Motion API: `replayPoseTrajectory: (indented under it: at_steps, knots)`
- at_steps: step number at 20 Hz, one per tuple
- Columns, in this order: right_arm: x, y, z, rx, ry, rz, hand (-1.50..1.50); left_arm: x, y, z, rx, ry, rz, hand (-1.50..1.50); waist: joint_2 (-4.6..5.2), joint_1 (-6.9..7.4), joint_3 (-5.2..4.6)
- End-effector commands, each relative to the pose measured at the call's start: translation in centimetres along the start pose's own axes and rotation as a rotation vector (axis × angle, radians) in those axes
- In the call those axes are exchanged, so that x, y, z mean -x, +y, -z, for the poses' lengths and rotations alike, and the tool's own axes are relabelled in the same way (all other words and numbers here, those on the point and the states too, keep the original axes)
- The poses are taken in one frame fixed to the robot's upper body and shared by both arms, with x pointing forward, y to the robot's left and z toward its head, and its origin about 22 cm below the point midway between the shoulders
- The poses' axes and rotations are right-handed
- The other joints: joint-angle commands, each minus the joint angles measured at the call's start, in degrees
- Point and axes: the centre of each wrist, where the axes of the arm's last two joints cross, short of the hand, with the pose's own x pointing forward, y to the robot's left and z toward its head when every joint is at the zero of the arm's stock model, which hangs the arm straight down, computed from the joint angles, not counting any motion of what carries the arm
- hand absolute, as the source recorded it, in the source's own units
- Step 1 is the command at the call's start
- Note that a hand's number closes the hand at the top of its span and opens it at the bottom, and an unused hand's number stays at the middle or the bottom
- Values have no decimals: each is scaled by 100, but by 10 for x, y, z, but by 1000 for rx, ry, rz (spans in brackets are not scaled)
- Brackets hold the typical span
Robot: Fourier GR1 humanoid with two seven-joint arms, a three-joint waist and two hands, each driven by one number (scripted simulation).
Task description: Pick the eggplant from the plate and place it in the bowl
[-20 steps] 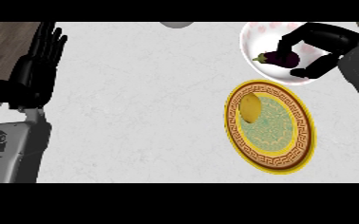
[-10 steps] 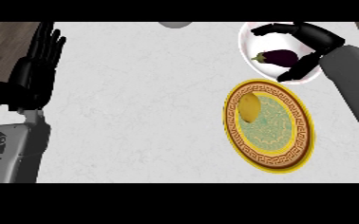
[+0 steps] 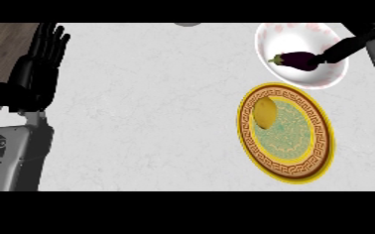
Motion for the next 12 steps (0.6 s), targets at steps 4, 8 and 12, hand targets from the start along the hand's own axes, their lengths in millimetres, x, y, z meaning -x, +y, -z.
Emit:
replayPoseTrajectory:
  at_steps: [4, 8, 12]
  knots:
    - [-7, -31, -22, 41, -48, 170, -150, -4, -3, 4, 17, -19, -4, 0, 125, 128, 27]
    - [-8, -42, -33, 76, -25, 181, -150, -7, -9, 3, 25, -40, -17, 0, 176, 218, 52]
    - [-14, -52, -38, 98, -20, 195, -150, -7, -8, 2, 33, -44, -19, 0, 210, 272, 57]
